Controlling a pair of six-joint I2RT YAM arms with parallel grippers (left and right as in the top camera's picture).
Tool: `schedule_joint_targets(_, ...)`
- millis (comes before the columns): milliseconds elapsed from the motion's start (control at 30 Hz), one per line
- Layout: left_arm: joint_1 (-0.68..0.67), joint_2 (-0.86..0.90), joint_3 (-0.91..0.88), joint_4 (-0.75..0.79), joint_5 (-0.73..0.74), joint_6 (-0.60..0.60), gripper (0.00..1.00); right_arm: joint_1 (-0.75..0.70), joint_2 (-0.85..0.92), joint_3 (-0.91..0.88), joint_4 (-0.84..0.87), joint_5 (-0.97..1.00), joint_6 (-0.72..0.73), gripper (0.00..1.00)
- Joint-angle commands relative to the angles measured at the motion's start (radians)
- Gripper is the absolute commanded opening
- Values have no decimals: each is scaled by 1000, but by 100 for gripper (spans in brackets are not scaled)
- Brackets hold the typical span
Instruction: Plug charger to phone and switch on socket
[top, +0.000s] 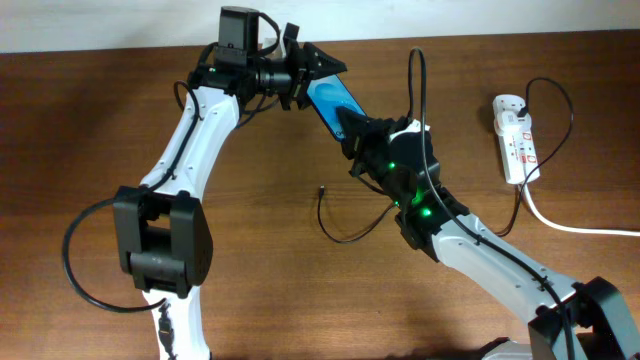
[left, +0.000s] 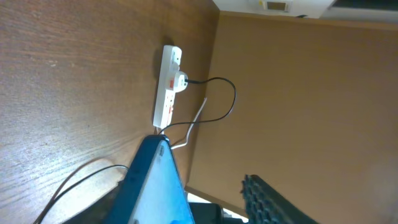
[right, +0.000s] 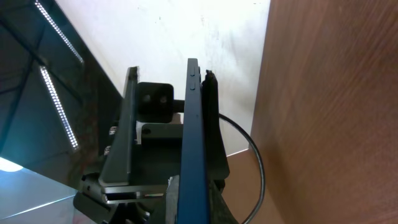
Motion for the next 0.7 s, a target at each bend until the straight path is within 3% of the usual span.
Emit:
schedule_joint_targets(0, -5, -1, 14, 14, -2, -24, 45, 17, -6, 31, 11, -11, -2, 4)
schedule_joint_targets(100, -5, -1, 14, 13, -1, -24, 32, 17, -6, 31, 11, -1, -2, 4)
schedule_joint_targets(667, -34, -1, 14, 13, 12, -23, 31, 14, -4, 31, -22, 87, -3, 4)
